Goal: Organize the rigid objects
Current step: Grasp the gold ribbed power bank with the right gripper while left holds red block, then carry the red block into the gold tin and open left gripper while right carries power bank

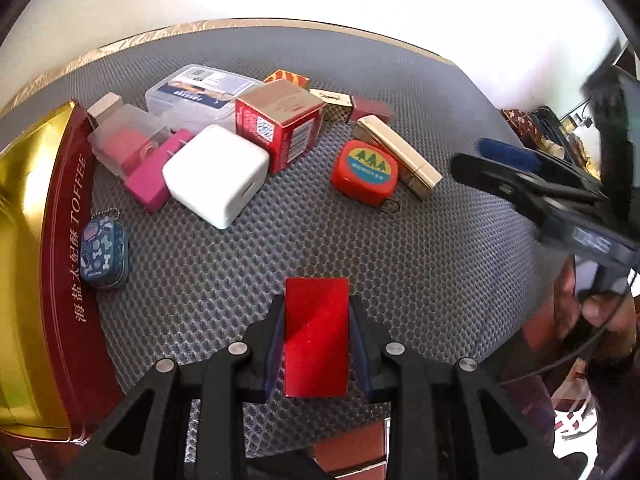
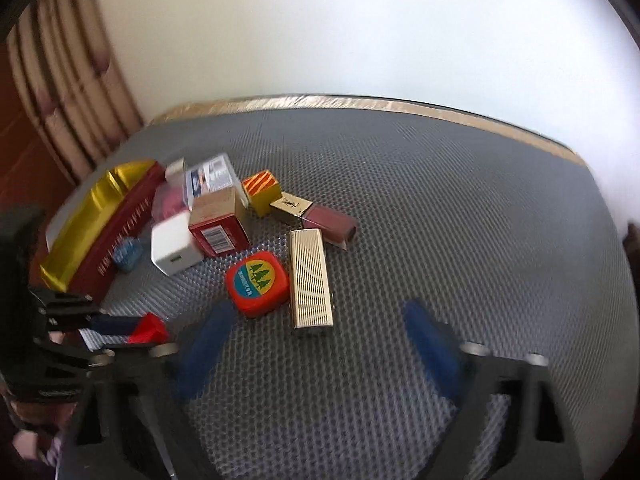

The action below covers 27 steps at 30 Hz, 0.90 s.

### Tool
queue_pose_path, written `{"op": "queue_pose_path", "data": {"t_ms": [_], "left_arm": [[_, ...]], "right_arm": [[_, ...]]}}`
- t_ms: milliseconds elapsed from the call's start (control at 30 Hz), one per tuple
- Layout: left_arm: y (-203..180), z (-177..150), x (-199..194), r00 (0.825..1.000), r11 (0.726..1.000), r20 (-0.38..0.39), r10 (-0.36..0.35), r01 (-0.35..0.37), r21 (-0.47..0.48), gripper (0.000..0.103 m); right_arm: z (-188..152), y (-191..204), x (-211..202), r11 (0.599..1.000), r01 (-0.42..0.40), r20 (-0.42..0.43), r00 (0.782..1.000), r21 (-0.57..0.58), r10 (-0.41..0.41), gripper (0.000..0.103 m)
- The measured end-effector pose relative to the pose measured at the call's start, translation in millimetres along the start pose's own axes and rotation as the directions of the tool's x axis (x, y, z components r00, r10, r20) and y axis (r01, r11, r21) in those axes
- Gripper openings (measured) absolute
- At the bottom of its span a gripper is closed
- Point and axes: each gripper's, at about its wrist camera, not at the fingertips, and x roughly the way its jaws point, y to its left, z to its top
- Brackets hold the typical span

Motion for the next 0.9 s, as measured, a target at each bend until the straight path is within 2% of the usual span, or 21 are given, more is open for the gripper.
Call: {"op": "queue_pose_path", "data": {"t_ms": [33,233,367,433,633,733,900], "left_arm": [[3.1,-0.3,-3.5,1.000,1.000,0.010,0.016,-0.015,-0.002,0.030],[16.3,-14.6,-21.6,0.999,1.000,0.044,0.008,-0.010,0.029,0.030],[-14.4,-7.8,-9.4,0.999,0.999,0.035,0.001,-0.002,0.041,0.030],[-15.5,-7.7,-9.5,0.999,0.999,0.032,0.001,-0.002,0.042,0.030],[-24.3,1.6,-4.5,1.000,1.000,0.023,-0.021,0.020,0.022,0.030],[-19.6,1.4,-5.0,0.999,1.000,0.024,-0.022,0.021,0.021,0.030],[-19.8,2.5,-10.3,0.999,1.000,0.036,-0.016,0.015,0.025,0.030]], "right_arm": [[1.7,0.0,4.7,1.000,0.000,-0.023,1.000,-0.012,0.000,0.048],[3.7,-3.9,27.2,0.998,-0.043,-0.130,0.991,-0.043,0.037,0.047],[9.1,2.3,34.5,0.995,-0.038,-0.166,0.986,-0.096,0.021,0.047],[12.3,7.4,42.9,0.991,-0.024,-0.191,0.982,-0.133,-0.002,0.047],[22.2,13.6,67.3,0.980,-0.014,-0.263,0.964,-0.197,-0.040,0.034],[27.2,21.8,74.0,0.971,-0.009,-0.267,0.962,-0.239,-0.057,0.028],[29.8,30.2,76.4,0.965,0.008,-0.261,0.962,-0.264,-0.080,0.027]]}}
